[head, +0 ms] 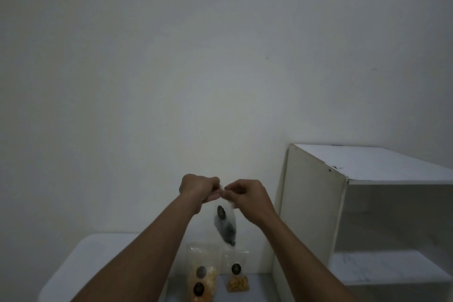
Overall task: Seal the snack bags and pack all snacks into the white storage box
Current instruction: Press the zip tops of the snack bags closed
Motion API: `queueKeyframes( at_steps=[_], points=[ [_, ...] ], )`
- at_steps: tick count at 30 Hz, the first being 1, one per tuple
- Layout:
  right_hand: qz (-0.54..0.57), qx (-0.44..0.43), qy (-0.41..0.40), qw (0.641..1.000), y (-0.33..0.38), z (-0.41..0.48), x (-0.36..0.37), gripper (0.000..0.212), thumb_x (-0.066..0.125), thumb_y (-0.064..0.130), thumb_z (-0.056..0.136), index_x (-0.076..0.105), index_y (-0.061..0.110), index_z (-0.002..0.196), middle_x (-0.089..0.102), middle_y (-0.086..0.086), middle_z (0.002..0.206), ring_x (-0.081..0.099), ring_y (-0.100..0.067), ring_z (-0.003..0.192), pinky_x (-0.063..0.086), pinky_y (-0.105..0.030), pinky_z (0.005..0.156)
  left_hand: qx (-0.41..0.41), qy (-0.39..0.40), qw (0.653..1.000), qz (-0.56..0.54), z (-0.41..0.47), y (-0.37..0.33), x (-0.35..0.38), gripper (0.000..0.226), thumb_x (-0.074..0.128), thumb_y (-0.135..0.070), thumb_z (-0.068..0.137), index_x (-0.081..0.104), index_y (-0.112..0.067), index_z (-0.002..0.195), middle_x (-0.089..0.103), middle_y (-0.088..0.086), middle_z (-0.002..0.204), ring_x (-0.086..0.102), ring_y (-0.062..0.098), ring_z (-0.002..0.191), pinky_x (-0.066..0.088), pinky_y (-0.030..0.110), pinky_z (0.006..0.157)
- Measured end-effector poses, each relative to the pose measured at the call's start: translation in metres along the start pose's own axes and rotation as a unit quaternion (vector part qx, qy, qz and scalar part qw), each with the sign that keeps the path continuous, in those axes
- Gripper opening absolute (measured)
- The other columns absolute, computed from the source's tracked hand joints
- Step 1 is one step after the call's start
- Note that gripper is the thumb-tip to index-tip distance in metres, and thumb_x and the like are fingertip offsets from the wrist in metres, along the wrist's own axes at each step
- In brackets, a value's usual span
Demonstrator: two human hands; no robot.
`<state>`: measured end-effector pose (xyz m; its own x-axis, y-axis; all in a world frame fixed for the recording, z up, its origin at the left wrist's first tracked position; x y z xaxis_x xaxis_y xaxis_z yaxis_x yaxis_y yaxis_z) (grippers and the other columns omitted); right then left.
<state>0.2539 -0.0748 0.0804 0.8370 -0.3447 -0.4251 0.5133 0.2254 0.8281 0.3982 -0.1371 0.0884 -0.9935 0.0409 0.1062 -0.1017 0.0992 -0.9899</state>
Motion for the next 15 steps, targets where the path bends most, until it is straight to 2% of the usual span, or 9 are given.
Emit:
queueKeyframes(
  at_steps=[3,6,12,15],
  points=[
    [0.047,0.025,0.013,0.998,0.002,0.003,-0.001,0.021,0.072,0.027,0.086,0.075,0.007,0.086,0.074,-0.006,0.076,0.071,-0.016,0.069,0.061,-0.028,0.066,0.008,0.05,0.999,-0.003,-0.002,0.0,0.001,0.013,0.067,0.008,0.075,0.07,0.011,0.088,0.075,0.021,0.08,0.075,0.026,0.073,0.062,0.032,0.068],
    [0.066,0.048,0.031,0.996,0.002,0.005,-0.004,0.012,0.066,0.01,0.088,0.075,0.003,0.083,0.072,-0.016,0.078,0.067,-0.015,0.065,0.059,-0.026,0.064,0.011,0.087,0.996,-0.001,-0.003,0.001,0.0,0.013,0.07,0.006,0.078,0.072,0.006,0.091,0.075,0.021,0.088,0.074,0.024,0.074,0.062,0.034,0.074],
    [0.139,0.105,0.069,0.982,-0.001,0.006,-0.001,0.014,0.059,0.0,0.09,0.072,-0.004,0.092,0.07,-0.012,0.075,0.066,-0.016,0.065,0.055,-0.024,0.065,-0.016,0.139,0.989,-0.039,0.002,0.011,-0.006,0.014,0.068,0.001,0.084,0.072,0.004,0.097,0.074,0.018,0.089,0.07,0.022,0.079,0.06,0.033,0.08],
    [0.181,0.126,0.082,0.972,-0.003,0.005,0.003,0.014,0.057,-0.003,0.091,0.07,-0.006,0.095,0.069,-0.013,0.076,0.065,-0.018,0.066,0.055,-0.025,0.067,-0.048,0.159,0.983,-0.072,0.005,0.017,-0.01,0.015,0.069,-0.002,0.085,0.073,0.001,0.099,0.072,0.012,0.086,0.067,0.019,0.076,0.057,0.03,0.078]
  ],
)
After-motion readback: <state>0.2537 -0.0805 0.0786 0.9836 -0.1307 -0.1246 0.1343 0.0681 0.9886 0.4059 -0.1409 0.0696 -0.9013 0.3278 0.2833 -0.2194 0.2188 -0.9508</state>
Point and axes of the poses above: each hand's wrist, its own z-axis towards the middle knuckle, its own x-axis out of the palm, y = z × x, the point moved 3 cm from there along z, towards the middle knuckle
